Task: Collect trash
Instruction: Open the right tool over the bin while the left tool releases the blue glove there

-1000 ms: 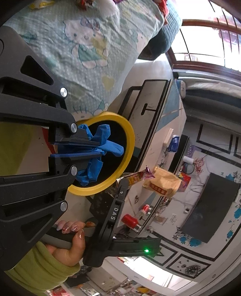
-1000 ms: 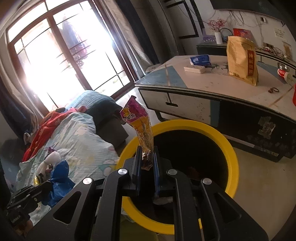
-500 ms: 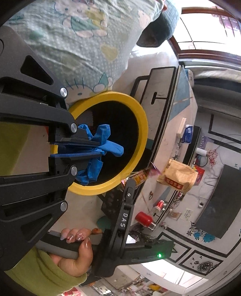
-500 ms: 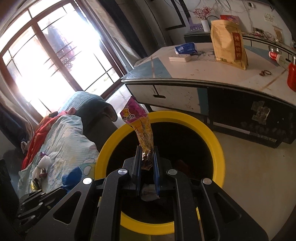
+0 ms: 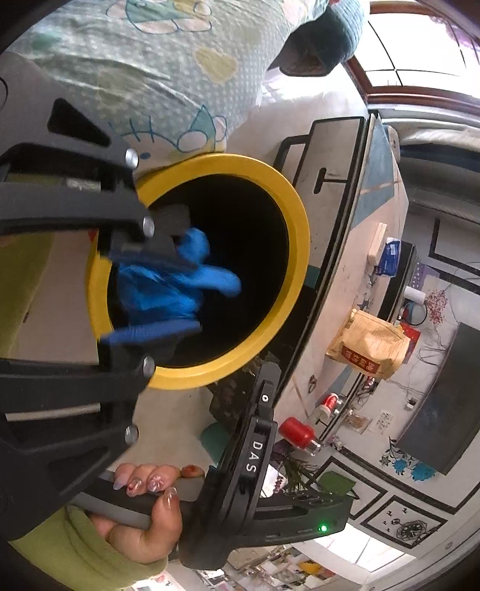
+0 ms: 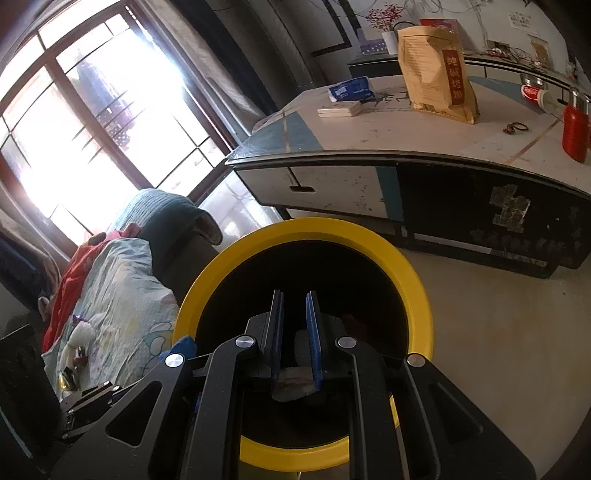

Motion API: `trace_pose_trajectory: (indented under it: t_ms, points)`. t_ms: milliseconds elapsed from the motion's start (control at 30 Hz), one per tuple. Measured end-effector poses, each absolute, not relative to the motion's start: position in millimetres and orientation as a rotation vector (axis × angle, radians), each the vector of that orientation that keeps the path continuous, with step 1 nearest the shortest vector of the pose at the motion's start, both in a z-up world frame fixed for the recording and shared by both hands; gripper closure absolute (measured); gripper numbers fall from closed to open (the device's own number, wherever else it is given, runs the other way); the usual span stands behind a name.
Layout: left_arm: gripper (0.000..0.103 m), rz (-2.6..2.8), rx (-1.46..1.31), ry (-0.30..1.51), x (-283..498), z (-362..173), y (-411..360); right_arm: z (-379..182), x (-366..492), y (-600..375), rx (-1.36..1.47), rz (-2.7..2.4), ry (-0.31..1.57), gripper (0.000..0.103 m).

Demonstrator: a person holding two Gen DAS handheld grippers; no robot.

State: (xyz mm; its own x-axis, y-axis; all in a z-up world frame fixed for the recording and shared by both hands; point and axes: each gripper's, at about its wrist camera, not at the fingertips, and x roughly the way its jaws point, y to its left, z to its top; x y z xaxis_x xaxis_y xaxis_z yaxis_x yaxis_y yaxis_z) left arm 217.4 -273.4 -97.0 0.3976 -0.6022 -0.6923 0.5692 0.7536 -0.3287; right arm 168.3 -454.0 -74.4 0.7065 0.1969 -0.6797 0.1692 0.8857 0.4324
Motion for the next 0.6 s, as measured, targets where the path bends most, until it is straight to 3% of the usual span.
trace_pose_trajectory:
  t_ms: [100,133,367,467,600]
  points:
    - [0.058,-0.747,-0.044,0.881,215.9,-93.7,-272.4,-73.1,167.1,-455.4,0.496,0.002,0.787,0.079]
    - [0.057,-0.746,-0.046,0.876,215.3,-92.0,-271.6,-72.3,166.5,-456.0,0.499,-0.001,0.780,0.077]
    - [0.018,-0.724,-0.082,0.822,209.4,-78.1,-257.4,-63.7,162.1,-457.1,0.499,-0.012,0.749,0.068]
    - [0.011,-0.699,-0.095,0.792,206.4,-70.6,-247.9,-56.4,159.4,-454.2,0.490,-0.007,0.728,0.065]
    - [0.011,-0.651,-0.107,0.756,201.7,-61.8,-232.9,-47.1,156.9,-448.8,0.478,0.004,0.706,0.062]
